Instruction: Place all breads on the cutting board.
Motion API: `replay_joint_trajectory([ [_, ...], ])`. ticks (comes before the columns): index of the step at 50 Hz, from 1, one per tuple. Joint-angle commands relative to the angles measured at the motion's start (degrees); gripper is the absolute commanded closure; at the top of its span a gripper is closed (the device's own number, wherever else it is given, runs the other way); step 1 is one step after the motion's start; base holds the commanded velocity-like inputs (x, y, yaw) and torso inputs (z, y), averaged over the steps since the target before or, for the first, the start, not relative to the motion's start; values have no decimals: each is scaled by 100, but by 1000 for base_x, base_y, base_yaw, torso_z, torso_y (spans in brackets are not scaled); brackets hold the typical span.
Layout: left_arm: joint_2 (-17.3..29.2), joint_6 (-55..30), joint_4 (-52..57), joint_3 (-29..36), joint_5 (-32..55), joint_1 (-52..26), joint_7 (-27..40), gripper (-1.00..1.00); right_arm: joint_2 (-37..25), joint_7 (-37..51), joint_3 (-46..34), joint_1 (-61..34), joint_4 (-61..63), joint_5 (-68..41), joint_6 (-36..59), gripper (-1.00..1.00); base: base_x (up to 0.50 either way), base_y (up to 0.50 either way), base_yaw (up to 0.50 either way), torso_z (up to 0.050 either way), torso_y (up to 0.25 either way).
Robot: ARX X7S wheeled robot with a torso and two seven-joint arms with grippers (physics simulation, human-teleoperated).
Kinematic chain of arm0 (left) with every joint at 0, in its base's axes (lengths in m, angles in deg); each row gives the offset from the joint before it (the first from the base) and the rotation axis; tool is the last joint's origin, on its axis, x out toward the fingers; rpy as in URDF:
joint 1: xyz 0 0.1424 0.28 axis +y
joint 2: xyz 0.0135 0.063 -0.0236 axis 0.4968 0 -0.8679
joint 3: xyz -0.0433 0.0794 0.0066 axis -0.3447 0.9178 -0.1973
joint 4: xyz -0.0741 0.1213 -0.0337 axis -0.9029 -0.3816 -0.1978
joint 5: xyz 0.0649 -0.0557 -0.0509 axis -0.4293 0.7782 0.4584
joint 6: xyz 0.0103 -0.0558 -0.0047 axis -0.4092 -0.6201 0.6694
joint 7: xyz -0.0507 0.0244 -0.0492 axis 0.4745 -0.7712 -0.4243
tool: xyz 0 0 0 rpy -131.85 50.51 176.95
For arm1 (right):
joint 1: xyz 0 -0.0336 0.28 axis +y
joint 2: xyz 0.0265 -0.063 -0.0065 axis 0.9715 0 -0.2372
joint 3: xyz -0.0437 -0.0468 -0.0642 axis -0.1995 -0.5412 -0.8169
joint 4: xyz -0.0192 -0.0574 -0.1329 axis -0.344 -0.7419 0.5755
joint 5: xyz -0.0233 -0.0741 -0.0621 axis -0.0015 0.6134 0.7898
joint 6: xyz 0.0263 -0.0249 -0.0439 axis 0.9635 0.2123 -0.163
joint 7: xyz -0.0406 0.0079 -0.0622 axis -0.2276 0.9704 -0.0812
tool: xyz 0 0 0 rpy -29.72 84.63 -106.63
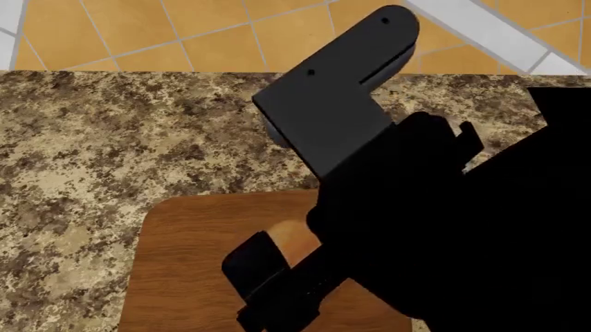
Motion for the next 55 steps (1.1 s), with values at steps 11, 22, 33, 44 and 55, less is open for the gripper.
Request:
replay_joint_trajectory([
  [11,-143,-236,64,-119,213,-156,10,100,-812,2945,-443,-1213,3461,-1633,-2463,-100,0,0,0,0,0],
  [22,-336,-564,92,-143,161,-236,34,100,-1435,2972,-1040,-2387,4502,-1309,-3948,-100,0,0,0,0,0],
  [33,-971,-2280,7,-262,662,-1087,92,100,-2027,2972,-89,-1933,4503,-1586,-3509,-100,0,0,0,0,0],
  [44,-1745,-3889,-283,-67,1150,-1958,291,100,-2290,2973,536,-1901,4503,-1928,-3334,-100,0,0,0,0,0],
  [55,-2348,-4968,-725,225,1451,-2563,193,100,-2049,2972,1211,-1163,4503,-1747,-3339,-100,0,0,0,0,0],
])
